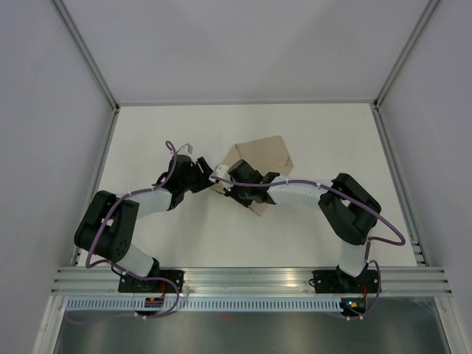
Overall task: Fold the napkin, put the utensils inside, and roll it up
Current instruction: Roll the napkin at the center of the board.
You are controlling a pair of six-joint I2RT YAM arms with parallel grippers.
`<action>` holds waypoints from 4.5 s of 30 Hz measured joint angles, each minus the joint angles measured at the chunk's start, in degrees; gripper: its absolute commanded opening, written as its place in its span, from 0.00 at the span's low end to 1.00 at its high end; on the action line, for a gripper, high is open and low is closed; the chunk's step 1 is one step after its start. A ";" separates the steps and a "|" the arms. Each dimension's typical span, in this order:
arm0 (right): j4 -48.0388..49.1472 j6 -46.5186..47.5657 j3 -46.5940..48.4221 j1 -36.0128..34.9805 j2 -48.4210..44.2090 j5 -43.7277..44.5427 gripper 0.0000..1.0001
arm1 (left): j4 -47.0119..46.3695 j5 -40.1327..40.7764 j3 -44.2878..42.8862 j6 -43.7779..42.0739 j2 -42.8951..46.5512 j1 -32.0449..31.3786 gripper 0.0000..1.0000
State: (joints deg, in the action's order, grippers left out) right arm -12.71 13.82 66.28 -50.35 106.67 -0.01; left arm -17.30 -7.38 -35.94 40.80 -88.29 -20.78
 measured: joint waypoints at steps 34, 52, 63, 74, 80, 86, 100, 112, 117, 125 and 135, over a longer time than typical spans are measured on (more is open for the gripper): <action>2.86 0.44 1.33 -9.49 5.01 29.22 0.47 | 2.78 1.20 -0.90 -0.48 -1.14 0.00 0.63; 4.87 0.94 0.59 -9.14 5.01 26.32 0.46 | 3.63 1.20 -1.31 -1.03 -2.10 0.02 0.63; 5.97 1.01 0.59 -5.25 5.01 20.61 0.37 | 3.78 1.18 -2.27 -1.25 -3.23 0.09 0.63; 6.54 1.64 0.52 -1.73 4.50 11.30 0.18 | 3.82 1.16 -2.69 -1.46 -3.93 0.20 0.62; 6.29 2.05 0.52 -0.37 4.24 7.10 0.04 | 4.11 1.16 -2.93 -1.49 -3.93 0.20 0.62; 3.58 2.56 1.92 1.44 4.22 1.64 0.03 | 4.92 1.09 -3.58 -1.49 -3.80 0.42 0.63; -14.16 4.26 13.31 12.46 10.51 -28.06 0.01 | -1.64 -0.50 -1.20 -2.08 1.22 0.44 0.64; -40.79 13.33 30.32 20.52 26.21 -53.02 0.01 | -19.41 -9.68 7.19 -7.39 3.87 0.46 0.61; -54.10 18.75 35.23 23.06 32.76 -59.49 0.01 | -18.69 -16.92 3.69 -12.28 5.51 0.13 0.61; -67.01 26.16 40.85 24.33 39.12 -62.10 0.01 | -1.20 -21.27 -7.17 -25.99 5.49 -5.77 0.60; -70.14 27.76 40.94 25.27 39.78 -61.24 0.01 | 16.55 -19.43 -16.96 -38.97 -1.25 -12.79 0.61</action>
State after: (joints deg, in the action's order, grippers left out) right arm -82.85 41.58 107.22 -25.08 146.45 -61.25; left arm -0.75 -26.81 -52.90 1.83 -89.54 -33.56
